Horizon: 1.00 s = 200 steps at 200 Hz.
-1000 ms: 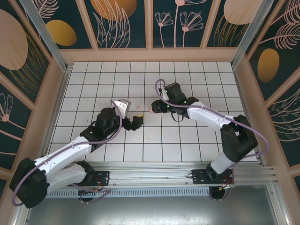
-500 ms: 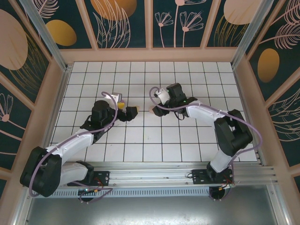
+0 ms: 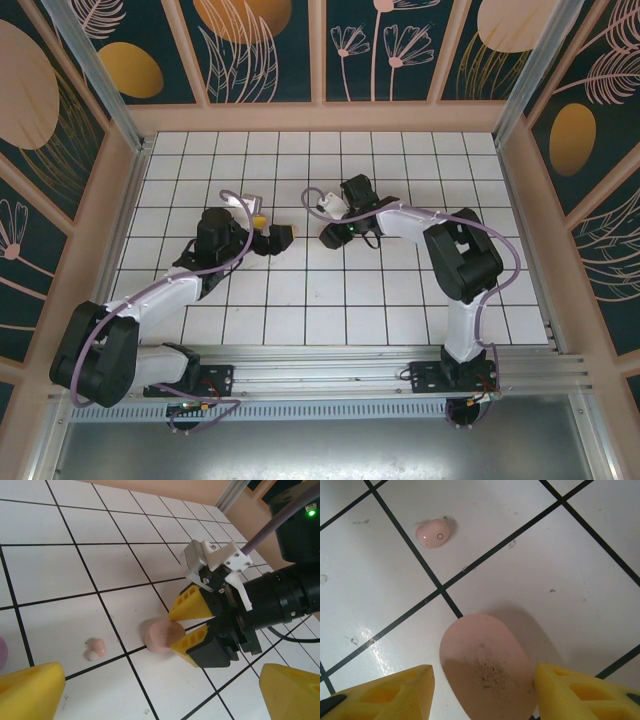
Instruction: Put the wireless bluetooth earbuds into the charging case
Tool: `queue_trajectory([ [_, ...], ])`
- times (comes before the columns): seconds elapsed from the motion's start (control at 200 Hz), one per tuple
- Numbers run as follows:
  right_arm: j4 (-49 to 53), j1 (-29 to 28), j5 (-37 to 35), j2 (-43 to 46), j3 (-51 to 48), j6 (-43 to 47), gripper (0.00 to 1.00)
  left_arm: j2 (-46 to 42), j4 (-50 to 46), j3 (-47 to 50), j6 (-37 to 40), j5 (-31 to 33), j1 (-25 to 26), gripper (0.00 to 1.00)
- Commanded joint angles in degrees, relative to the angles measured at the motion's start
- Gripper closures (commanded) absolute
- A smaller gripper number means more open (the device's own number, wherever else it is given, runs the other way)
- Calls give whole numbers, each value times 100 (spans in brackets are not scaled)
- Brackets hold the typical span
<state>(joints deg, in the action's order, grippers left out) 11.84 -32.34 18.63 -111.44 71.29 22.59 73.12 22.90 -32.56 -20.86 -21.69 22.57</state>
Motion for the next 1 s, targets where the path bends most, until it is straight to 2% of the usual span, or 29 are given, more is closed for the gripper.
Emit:
queue_trajectory([
  [0.0,245,-34,190,-149,149,241,45,96,-131,-163,239,-142,-46,2],
  [0.365,604,-43,270,-279,252,474,48,99,-197,-177,277,-147,-59,1],
  [0.686,952,-18,1200,-99,235,725,49,80,-276,-233,237,-169,-58,1],
  [0.996,1364,43,1424,-37,395,1011,48,-77,-397,-228,224,-143,-61,1],
])
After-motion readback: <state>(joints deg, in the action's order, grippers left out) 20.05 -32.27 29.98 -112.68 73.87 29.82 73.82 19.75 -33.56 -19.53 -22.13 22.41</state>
